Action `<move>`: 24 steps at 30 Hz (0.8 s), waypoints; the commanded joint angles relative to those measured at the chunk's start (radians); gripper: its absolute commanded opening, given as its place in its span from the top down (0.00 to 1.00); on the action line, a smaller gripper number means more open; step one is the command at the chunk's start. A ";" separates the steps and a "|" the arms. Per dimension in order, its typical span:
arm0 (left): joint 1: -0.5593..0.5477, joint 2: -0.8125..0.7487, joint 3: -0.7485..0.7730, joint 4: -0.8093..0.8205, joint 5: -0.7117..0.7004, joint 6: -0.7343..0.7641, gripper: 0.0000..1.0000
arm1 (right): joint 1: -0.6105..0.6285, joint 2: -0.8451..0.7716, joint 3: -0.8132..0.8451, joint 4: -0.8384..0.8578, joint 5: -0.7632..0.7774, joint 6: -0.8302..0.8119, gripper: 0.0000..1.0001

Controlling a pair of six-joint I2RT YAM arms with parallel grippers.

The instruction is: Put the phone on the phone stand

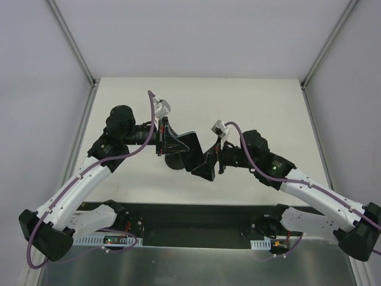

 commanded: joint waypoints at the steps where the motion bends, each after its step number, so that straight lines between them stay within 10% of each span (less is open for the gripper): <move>1: -0.008 -0.120 0.078 -0.180 -0.215 0.159 1.00 | -0.004 -0.039 0.059 -0.067 0.122 -0.041 0.02; 4: -0.008 -0.238 0.048 -0.280 -0.452 0.293 1.00 | -0.004 -0.066 0.090 -0.193 0.512 0.005 0.04; 13: -0.006 -0.479 -0.147 -0.139 -0.709 0.349 1.00 | 0.051 0.118 0.194 -0.178 0.669 -0.159 0.01; 21: -0.005 -0.565 -0.210 -0.096 -0.991 0.348 1.00 | 0.131 0.264 0.153 0.107 0.692 -0.210 0.52; 24: -0.005 -0.588 -0.230 -0.078 -0.982 0.348 1.00 | 0.148 0.284 0.122 0.237 0.674 -0.218 0.57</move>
